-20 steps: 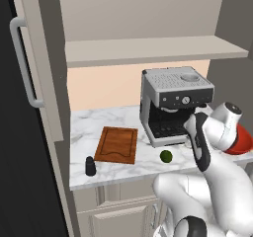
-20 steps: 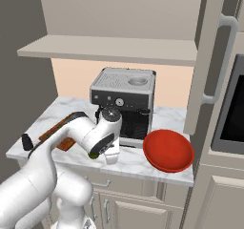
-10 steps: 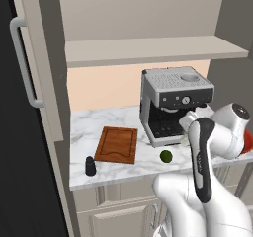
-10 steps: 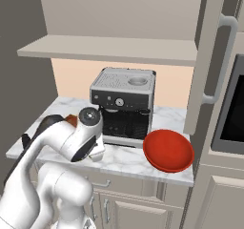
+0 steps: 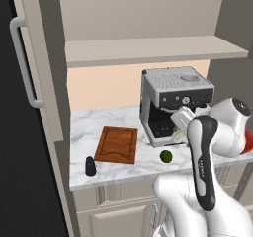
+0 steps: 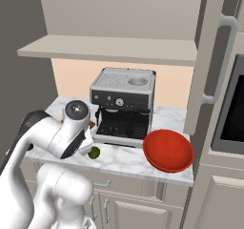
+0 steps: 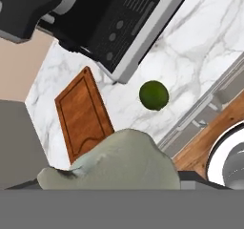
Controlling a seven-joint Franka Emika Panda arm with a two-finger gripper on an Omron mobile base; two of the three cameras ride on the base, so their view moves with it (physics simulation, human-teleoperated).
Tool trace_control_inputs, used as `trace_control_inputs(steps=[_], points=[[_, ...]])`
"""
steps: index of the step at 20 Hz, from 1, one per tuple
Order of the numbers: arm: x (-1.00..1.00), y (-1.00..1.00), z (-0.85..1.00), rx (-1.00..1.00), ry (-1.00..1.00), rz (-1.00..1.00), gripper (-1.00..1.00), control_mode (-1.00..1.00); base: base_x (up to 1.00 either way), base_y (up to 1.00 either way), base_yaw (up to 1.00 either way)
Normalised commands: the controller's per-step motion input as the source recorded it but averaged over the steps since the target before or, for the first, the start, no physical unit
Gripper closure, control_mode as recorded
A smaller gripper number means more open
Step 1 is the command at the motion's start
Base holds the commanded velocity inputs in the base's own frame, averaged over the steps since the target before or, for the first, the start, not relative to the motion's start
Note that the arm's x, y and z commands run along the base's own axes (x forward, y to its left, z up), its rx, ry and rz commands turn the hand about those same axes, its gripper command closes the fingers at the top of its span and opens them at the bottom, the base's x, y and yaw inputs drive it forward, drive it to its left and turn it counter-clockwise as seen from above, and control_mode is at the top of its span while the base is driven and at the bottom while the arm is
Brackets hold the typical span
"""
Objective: Open the cabinet. Place the bowl and condiment on the counter. Then place the lime and garlic on the cutting board.
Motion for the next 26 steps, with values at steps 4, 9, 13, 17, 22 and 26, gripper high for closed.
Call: trace_control_inputs(steps=[4,9,13,17,22,26], points=[[0.0,0.55,0.08,0.0,0.0,0.12,1.0,-1.0,0.0,0.0,0.0],[0.08,0.64,0.0,0.0,0.0,0.1,1.0,-1.0,0.0,0.0,0.0],[0.41,0.67,-0.04,0.0,0.0,0.05,1.0,-1.0,0.0,0.0,0.0],[0.58,0.5,-0.21,-0.02,0.01,0.01,1.0,-1.0,0.0,0.0,0.0],[0.71,0.45,-0.31,-0.07,0.06,0.0,1.0,-1.0,0.0,0.0,0.0],[0.67,0.13,-0.08,-0.06,0.12,0.0,1.0,-1.0,0.0,0.0,0.0]])
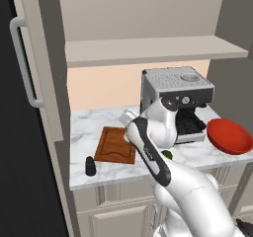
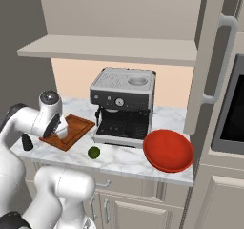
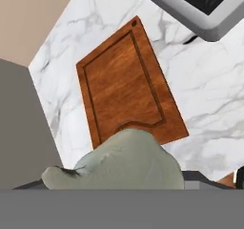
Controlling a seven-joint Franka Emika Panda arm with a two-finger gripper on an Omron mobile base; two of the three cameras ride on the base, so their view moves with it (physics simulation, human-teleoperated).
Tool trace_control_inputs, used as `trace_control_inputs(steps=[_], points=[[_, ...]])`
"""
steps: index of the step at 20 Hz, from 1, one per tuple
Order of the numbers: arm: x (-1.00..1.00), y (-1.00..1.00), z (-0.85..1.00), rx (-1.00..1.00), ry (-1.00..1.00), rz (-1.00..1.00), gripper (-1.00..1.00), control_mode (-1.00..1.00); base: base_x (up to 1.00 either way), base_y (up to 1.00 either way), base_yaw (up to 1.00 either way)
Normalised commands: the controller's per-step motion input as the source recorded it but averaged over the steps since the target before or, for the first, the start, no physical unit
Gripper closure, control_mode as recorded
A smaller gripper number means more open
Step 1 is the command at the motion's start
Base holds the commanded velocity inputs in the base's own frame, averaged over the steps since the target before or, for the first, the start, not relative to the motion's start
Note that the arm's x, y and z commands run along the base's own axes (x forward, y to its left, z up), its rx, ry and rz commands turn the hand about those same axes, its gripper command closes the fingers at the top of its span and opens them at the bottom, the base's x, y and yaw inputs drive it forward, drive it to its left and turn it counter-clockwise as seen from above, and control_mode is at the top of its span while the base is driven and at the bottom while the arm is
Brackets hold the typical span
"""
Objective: Open the cabinet. Place the bowl and condiment on the counter. Then place the lime and garlic on the cutting board.
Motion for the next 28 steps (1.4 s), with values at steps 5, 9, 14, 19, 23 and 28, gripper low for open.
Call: trace_control_inputs(steps=[5,9,14,19,23,28], points=[[0.52,0.0,-0.01,-0.04,0.17,0.0,1.0,-1.0,0.0,0.0,0.0],[0.48,0.0,-0.36,-0.06,0.11,0.02,1.0,-1.0,0.0,0.0,0.0],[0.47,0.03,-0.57,-0.06,0.06,0.04,1.0,-1.0,0.0,0.0,0.0],[0.43,0.0,-0.2,0.0,0.0,0.03,1.0,-1.0,0.0,0.0,0.0],[0.4,0.06,-0.27,-0.01,0.01,0.02,1.0,-1.0,0.0,0.0,0.0],[0.31,0.19,-0.35,-0.05,0.03,0.02,1.0,-1.0,0.0,0.0,0.0]])
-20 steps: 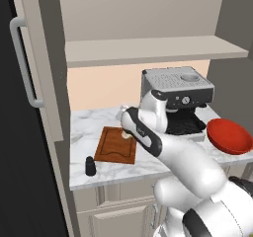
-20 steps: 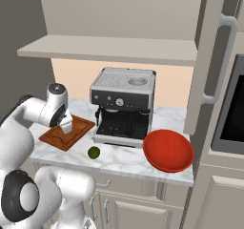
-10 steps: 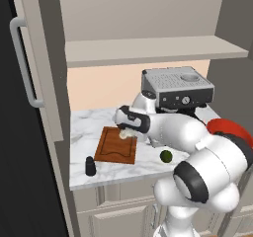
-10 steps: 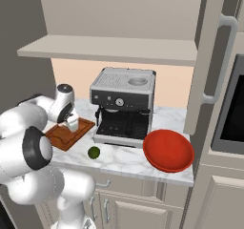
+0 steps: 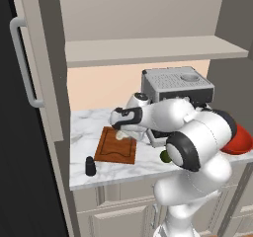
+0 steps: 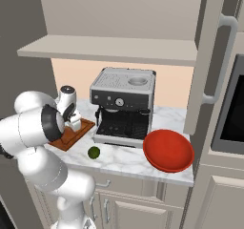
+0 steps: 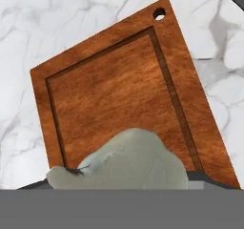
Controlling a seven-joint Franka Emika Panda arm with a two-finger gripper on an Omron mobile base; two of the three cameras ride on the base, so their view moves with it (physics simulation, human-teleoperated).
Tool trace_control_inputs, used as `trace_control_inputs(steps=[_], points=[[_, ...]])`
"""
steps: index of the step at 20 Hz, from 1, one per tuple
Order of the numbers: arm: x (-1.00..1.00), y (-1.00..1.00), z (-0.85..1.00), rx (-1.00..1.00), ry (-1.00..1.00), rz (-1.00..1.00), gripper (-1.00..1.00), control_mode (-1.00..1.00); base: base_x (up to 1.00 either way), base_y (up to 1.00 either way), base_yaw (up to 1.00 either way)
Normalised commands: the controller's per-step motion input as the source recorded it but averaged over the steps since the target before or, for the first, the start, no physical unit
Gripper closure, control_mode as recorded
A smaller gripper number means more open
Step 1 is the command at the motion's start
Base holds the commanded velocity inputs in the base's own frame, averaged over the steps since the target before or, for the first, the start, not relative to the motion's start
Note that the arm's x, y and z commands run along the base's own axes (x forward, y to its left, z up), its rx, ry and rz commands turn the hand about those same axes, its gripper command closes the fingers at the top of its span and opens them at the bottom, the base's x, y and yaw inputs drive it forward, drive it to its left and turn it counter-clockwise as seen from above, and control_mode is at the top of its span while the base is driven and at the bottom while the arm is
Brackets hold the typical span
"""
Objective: Open the cabinet. Place the bowl and condiment on the counter. Then place the lime and garlic on the cutting board.
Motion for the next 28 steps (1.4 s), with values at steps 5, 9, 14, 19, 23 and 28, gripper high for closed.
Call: trace_control_inputs(steps=[5,9,14,19,23,28], points=[[0.29,0.05,-0.19,-0.02,0.04,0.02,1.0,-1.0,0.0,0.0,0.0],[0.26,0.0,-0.19,0.0,0.03,0.02,1.0,-1.0,0.0,0.0,0.0],[0.21,0.03,-0.28,-0.03,0.02,0.02,1.0,-1.0,0.0,0.0,0.0],[0.2,0.06,-0.34,-0.04,0.02,0.02,1.0,-1.0,0.0,0.0,0.0],[0.19,0.07,-0.32,-0.04,0.03,0.02,1.0,-1.0,0.0,0.0,0.0],[0.03,0.02,-0.09,-0.01,0.0,0.02,-1.0,-1.0,0.0,0.0,0.0]])
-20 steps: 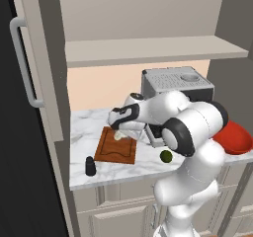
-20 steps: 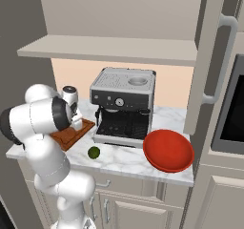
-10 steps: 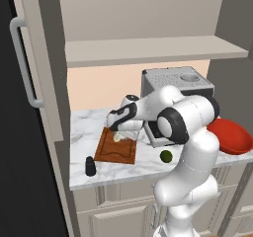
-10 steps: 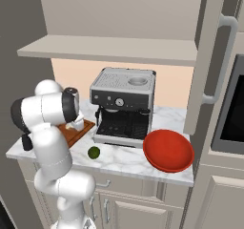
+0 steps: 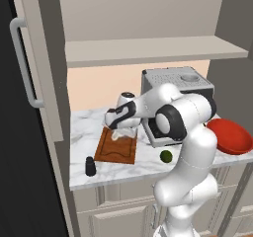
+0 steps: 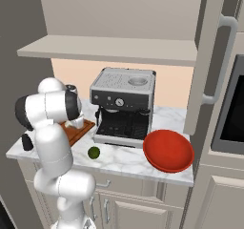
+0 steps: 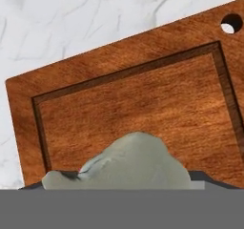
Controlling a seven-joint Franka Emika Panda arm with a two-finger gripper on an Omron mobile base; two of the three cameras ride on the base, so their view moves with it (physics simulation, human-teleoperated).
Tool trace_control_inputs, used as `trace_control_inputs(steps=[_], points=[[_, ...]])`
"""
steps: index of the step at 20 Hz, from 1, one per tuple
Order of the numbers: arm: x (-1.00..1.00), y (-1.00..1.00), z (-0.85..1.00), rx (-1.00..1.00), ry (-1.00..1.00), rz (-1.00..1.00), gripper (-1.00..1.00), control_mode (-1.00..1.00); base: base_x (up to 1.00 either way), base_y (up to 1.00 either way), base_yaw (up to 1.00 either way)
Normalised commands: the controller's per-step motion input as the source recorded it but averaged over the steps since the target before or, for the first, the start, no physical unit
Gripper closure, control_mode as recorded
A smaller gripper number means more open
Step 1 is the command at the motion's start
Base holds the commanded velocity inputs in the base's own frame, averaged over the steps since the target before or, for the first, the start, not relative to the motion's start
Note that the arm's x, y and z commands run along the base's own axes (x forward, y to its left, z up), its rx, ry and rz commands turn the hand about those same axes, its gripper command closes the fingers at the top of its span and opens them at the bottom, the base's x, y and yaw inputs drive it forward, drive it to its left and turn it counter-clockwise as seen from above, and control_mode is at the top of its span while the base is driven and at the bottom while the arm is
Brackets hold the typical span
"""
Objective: Open the cabinet. Place the bowl and condiment on the counter. Then place the lime and garlic on the cutting board.
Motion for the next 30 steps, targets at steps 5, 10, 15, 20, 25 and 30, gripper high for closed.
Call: trace_control_inputs(steps=[5,10,15,20,25,30], points=[[-0.01,-0.02,0.0,0.0,0.0,0.03,-1.0,-1.0,0.0,0.0,0.0],[-0.05,-0.15,0.04,0.0,-0.04,0.04,-1.0,-1.0,0.0,0.0,0.0],[-0.27,-0.24,0.29,0.0,-0.06,0.03,-1.0,-1.0,0.0,0.0,0.0],[-0.59,-0.36,0.49,0.0,-0.01,0.01,-1.0,-1.0,0.0,0.0,0.0],[-0.79,-0.33,0.46,0.0,0.0,0.04,-1.0,-1.0,0.0,0.0,0.0],[-0.88,-0.33,0.38,0.0,0.0,0.06,-1.0,-1.0,0.0,0.0,0.0]])
